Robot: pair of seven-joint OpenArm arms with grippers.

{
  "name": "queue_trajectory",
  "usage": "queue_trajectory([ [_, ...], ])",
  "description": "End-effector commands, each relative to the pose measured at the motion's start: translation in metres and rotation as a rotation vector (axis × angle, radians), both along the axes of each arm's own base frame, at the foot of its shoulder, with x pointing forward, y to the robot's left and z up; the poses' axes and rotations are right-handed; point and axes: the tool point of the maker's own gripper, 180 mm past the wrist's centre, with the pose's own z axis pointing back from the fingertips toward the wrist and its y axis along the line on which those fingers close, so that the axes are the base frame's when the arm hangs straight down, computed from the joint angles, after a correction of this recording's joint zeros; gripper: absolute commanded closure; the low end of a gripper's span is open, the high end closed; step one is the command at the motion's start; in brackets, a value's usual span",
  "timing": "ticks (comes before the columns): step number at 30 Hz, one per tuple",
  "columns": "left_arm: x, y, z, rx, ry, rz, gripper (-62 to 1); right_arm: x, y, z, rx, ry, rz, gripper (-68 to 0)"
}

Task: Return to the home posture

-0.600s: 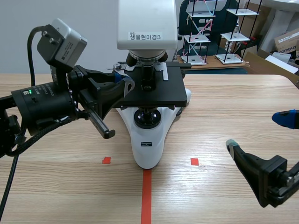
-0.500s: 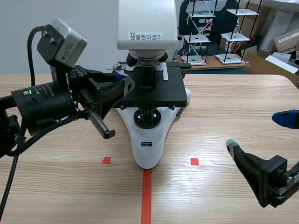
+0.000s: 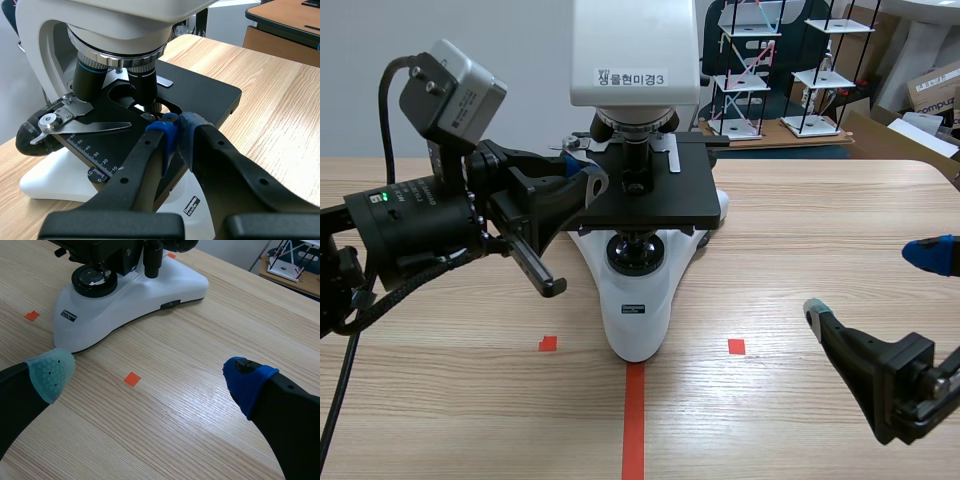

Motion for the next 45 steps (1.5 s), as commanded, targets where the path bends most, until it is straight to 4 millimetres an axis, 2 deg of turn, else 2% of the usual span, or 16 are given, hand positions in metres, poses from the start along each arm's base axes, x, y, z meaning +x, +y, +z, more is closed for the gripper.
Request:
queue_trajectory([
  [1, 0.001, 0.0, 0.011, -0.033, -0.024, 0.006, -2.7, 0.003, 0.001, 0.009, 0.015, -0.029, 0.003, -67.9],
  [14, 0.001, 0.001, 0.011, -0.031, -0.024, 0.007, -2.7, 0.003, 0.001, 0.009, 0.015, -0.029, 0.003, -67.9],
  [22, -0.005, 0.015, 0.011, -0.007, -0.037, 0.012, -3.6, 0.003, 0.001, 0.009, 0.015, -0.029, 0.003, -67.9],
  [27, -0.016, 0.036, 0.017, 0.028, -0.059, 0.035, -20.5, 0.003, 0.001, 0.009, 0.015, -0.029, 0.003, -67.9],
  [33, -0.038, 0.067, 0.01, 0.064, -0.029, 0.076, -34.7, 0.003, 0.001, 0.009, 0.016, -0.029, 0.003, -67.9],
  [40, -0.066, 0.096, 0.01, 0.06, -0.006, 0.14, -62.1, 0.003, 0.001, 0.009, 0.015, -0.029, 0.003, -67.9],
  [45, -0.081, 0.106, 0.016, 0.057, -0.001, 0.16, -62.3, 0.003, 0.001, 0.009, 0.015, -0.029, 0.003, -67.9],
])
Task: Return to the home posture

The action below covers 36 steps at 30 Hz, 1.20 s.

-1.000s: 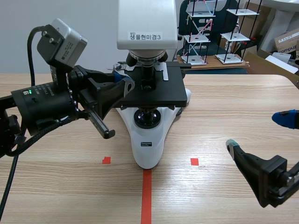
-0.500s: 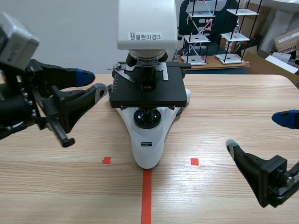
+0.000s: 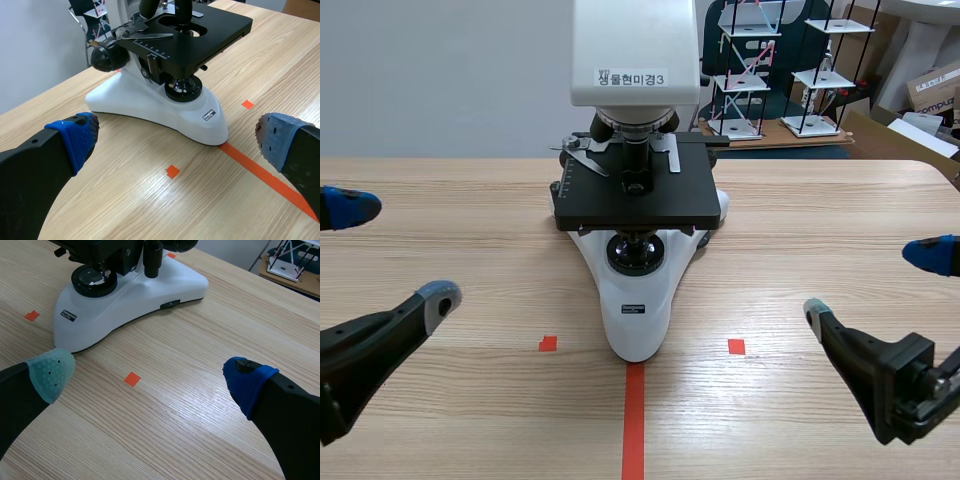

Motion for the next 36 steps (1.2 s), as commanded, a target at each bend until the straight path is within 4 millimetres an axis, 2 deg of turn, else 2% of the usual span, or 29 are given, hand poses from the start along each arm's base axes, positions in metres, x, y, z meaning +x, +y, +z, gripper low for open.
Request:
queue_trajectory([
  [1, -0.0023, -0.0045, 0.0129, -0.036, -0.032, -0.003, -62.3, 0.0026, 0.0015, 0.0087, 0.015, -0.029, 0.003, -67.9],
  [6, -0.0111, -0.0025, 0.0169, -0.071, -0.002, 0.013, -62.3, 0.0026, 0.0015, 0.0087, 0.015, -0.029, 0.003, -67.9],
  [36, -0.0109, -0.0032, 0.0161, -0.052, -0.01, 0.005, -62.3, 0.0026, 0.0015, 0.0087, 0.015, -0.029, 0.003, -67.9],
])
